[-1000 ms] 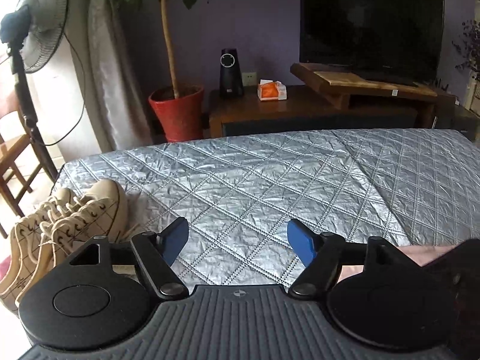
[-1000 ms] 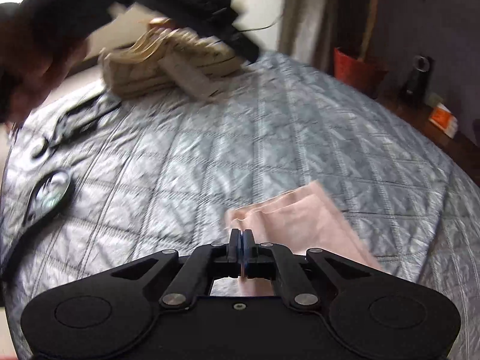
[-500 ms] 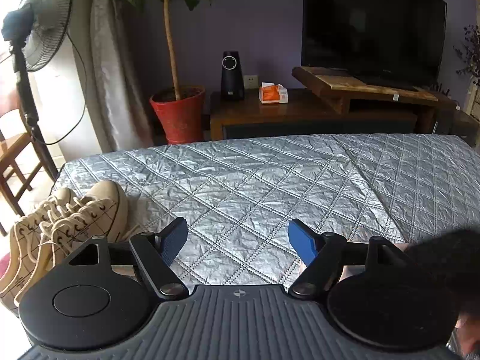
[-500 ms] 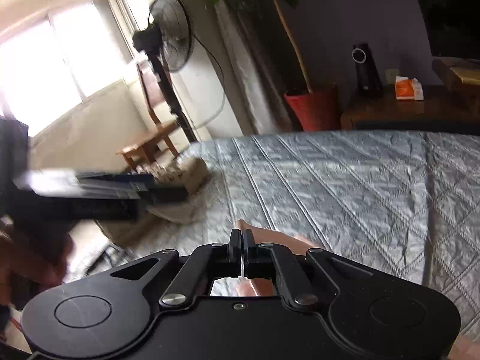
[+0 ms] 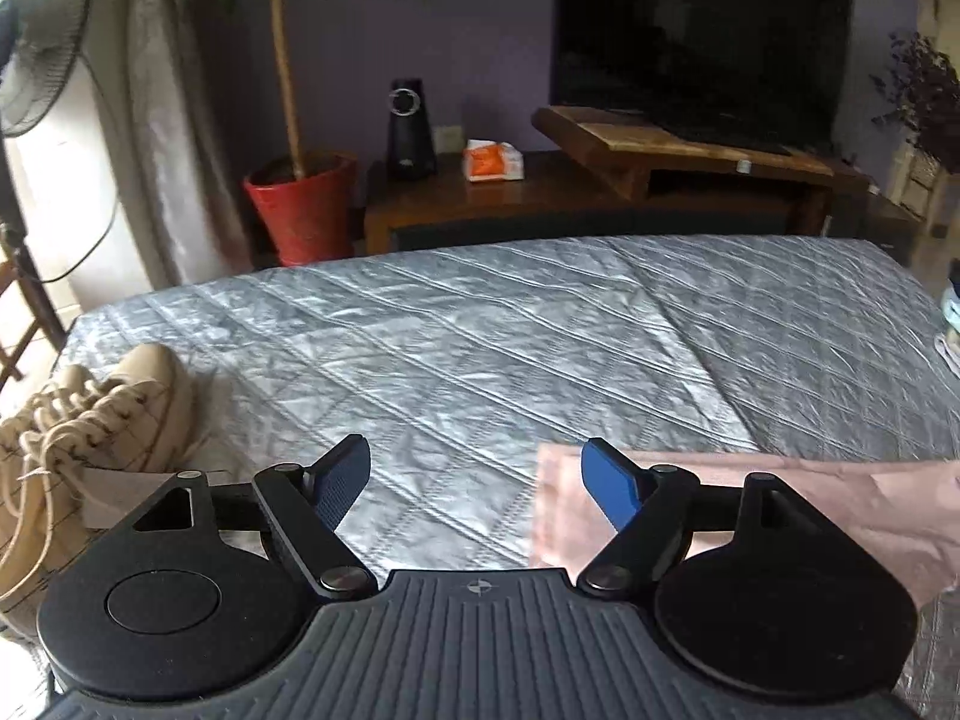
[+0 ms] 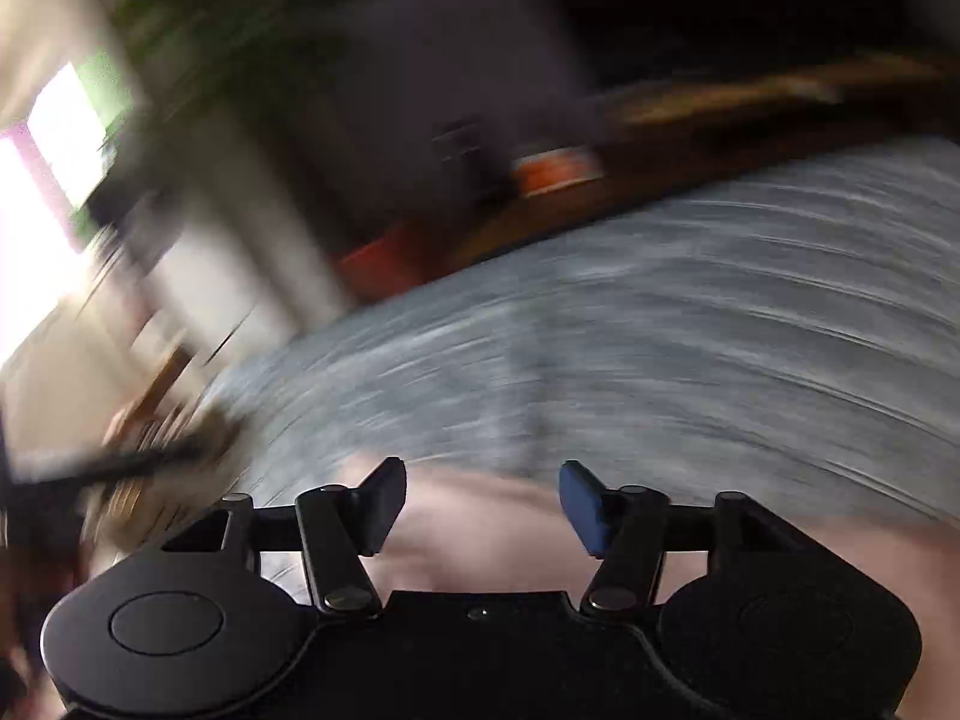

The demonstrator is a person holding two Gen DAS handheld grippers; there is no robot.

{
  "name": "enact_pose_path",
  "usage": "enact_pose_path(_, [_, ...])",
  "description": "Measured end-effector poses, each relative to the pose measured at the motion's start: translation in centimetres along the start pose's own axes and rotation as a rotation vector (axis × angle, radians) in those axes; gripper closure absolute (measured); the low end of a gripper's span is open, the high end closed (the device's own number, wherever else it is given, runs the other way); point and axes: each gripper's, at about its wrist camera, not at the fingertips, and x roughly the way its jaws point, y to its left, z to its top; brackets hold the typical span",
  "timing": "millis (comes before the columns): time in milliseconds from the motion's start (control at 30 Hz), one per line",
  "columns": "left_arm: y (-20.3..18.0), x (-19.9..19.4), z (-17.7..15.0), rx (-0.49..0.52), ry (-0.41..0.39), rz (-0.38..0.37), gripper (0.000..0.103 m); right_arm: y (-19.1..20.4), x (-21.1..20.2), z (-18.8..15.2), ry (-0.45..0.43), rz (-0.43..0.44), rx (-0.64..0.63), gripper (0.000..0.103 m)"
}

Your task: Fold clothes

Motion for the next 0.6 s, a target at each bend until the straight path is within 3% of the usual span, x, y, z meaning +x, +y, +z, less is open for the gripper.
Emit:
enact_pose_path(100, [-0.9, 0.3, -0.1, 0.011, 0.005, -0.021, 0.021, -6.2, -5.1, -1.2, -0.026, -0.154, 0.163, 0.044])
enact_pose_path(233, [-2.4, 0.6, -0.1, 0.043, 0.010, -0.041, 0.021, -10.1, -7.7, -3.6, 0.075, -0.279, 0.125, 0.043])
enact_pose_path(433, [-4.4, 1.3, -0.4, 0.093, 0.021, -0.060, 0.021, -11.7, -7.2, -6.1, 0.191, -0.172, 0.037, 0.041])
enact_pose_path(533, [-5.2, 1.9, -0.5, 0.113, 0.032, -0.064, 0.021, -11.6, -7.2, -6.5, 0.152, -0.142, 0.002, 0.040])
enact_pose_path(600, [-5.7, 2.2, -0.5, 0.123, 0.038, -0.071, 0.021, -12.0, -7.1, -6.6, 0.129, -0.134, 0.007, 0.056])
